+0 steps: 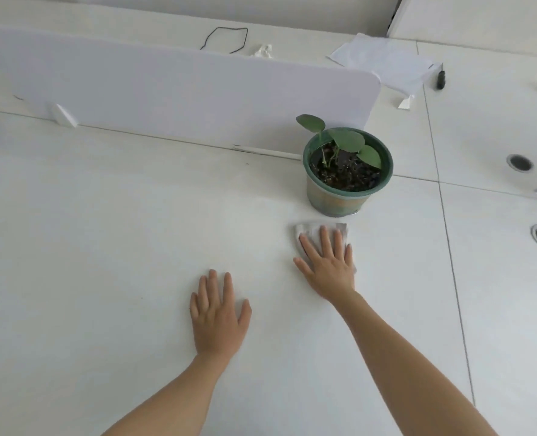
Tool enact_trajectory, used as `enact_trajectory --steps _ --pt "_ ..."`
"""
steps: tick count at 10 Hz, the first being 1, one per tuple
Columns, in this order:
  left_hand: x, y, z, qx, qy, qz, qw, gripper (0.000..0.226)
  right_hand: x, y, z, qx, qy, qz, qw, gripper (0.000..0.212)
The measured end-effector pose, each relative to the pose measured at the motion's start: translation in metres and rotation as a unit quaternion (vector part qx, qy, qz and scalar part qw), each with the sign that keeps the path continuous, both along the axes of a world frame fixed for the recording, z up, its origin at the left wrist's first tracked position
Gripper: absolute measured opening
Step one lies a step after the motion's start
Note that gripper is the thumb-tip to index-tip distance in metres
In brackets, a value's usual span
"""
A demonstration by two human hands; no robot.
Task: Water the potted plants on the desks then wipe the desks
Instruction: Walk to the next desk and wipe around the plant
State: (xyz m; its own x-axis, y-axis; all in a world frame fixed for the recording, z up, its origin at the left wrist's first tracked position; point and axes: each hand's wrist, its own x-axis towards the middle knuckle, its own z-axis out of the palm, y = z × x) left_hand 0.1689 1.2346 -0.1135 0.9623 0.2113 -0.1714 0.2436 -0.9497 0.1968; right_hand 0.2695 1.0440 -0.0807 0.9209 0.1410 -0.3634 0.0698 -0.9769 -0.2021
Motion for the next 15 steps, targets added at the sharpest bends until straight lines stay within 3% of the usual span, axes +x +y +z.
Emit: enact_trajectory --steps 2,4,5,6,7,9,10,11,12,13,15 --pt "0.002 0.001 -0.007 0.018 -0.048 0.020 0.999 0.058 0.047 0.039 -0.016 -0.018 -0.057 -0.004 0.998 0.063" --pt "0.000 -0.001 -0.009 0.042 -0.061 0.022 0.997 0.059 0.048 0.048 -0.015 0.010 -0.064 0.021 0.998 0.066" --pt "0.001 -0.001 -0.009 0.047 -0.063 0.022 0.997 0.059 0.058 0.055 -0.014 0.026 -0.054 0.105 0.993 0.061" --pt "0.002 -0.001 -0.011 0.053 -0.072 0.024 0.996 0.059 0.087 0.064 -0.014 0.030 -0.037 0.127 0.991 0.057" --pt "0.002 -0.001 -0.012 0.054 -0.071 0.025 0.996 0.059 0.112 0.076 -0.016 0.038 -0.030 0.095 0.994 0.055" --pt "0.003 -0.001 -0.011 0.056 -0.059 0.024 0.996 0.058 0.084 0.065 -0.020 0.074 -0.068 0.104 0.989 0.046" --pt "0.002 -0.001 -0.008 0.045 -0.052 0.035 0.997 0.056 0.029 0.011 -0.026 0.055 -0.114 0.146 0.981 0.045" --pt "0.004 -0.002 -0.005 0.038 -0.035 0.035 0.998 0.062 0.012 -0.074 -0.026 0.019 -0.115 0.005 0.993 0.056" --pt "0.004 -0.002 -0.005 0.045 -0.042 0.016 0.998 0.056 0.037 -0.128 -0.017 0.007 -0.115 -0.263 0.958 0.052" --pt "0.003 -0.002 -0.003 0.046 -0.031 0.012 0.998 0.060 0.055 -0.115 -0.010 0.009 -0.060 -0.351 0.934 0.049" --pt "0.004 -0.003 0.003 0.023 0.024 0.009 0.999 0.064 0.014 -0.007 -0.011 0.067 -0.077 -0.247 0.964 0.046"
